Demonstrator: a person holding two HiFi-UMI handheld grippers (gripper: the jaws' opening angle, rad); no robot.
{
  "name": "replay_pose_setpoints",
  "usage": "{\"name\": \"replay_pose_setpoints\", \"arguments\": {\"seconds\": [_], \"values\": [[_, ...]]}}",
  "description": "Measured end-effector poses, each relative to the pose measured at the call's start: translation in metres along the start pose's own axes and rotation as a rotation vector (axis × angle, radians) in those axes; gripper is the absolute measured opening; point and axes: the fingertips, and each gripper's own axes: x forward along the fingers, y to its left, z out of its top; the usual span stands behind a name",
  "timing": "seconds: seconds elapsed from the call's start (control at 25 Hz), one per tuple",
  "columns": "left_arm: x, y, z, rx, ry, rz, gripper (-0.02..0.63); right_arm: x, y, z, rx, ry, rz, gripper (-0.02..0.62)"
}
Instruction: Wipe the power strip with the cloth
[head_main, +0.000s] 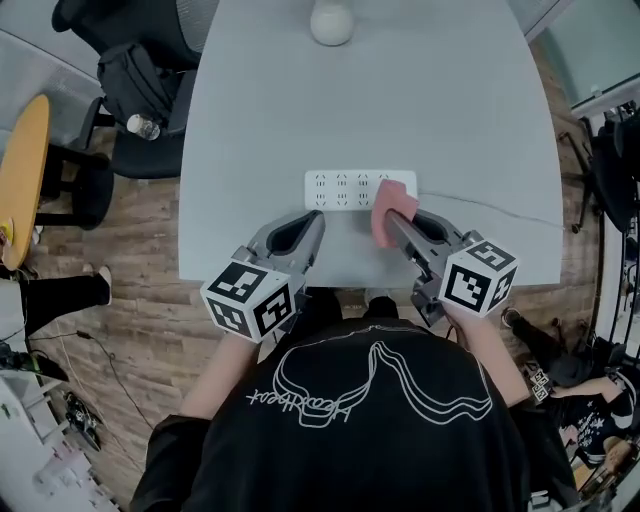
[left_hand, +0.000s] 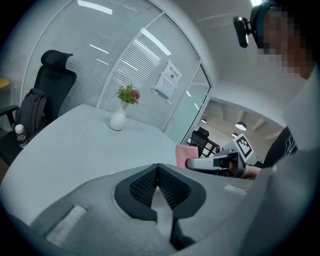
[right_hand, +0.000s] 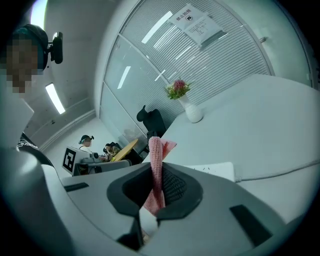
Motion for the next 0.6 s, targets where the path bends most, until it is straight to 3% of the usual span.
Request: {"name": "replay_pose_setpoints", "arguments": {"seconds": [0.32,0.6], "values": [[0.012,0.005,0.000,0.052,0.039,-0.026,0.012,0.003,0.000,-0.001,0.013,-0.017,-0.039,0.032],[0.000,0.096,0.007,0.018,0.096,-0.068,0.012,0.101,0.019,-0.006,0.043,0.070,-0.111,0.032]]}}
